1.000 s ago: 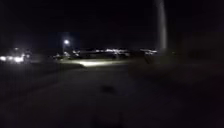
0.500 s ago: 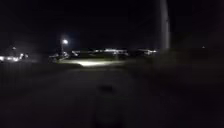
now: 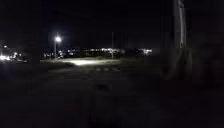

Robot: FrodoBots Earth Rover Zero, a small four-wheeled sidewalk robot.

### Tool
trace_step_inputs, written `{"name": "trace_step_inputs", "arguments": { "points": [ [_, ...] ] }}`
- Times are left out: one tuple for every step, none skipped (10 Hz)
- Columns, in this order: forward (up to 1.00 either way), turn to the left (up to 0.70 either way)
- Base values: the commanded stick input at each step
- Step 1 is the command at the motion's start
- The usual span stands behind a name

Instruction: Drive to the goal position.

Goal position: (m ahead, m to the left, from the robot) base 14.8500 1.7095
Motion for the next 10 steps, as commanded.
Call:
{"name": "trace_step_inputs", "arguments": {
  "points": [
    [0.00, 0.00],
    [0.00, 0.00],
    [0.00, 0.00],
    [0.00, 0.00],
    [0.42, 0.00],
    [0.70, 0.00],
    [0.70, 0.00],
    [0.70, 0.00],
    [0.70, 0.00],
    [0.70, 0.00]
  ]
}}
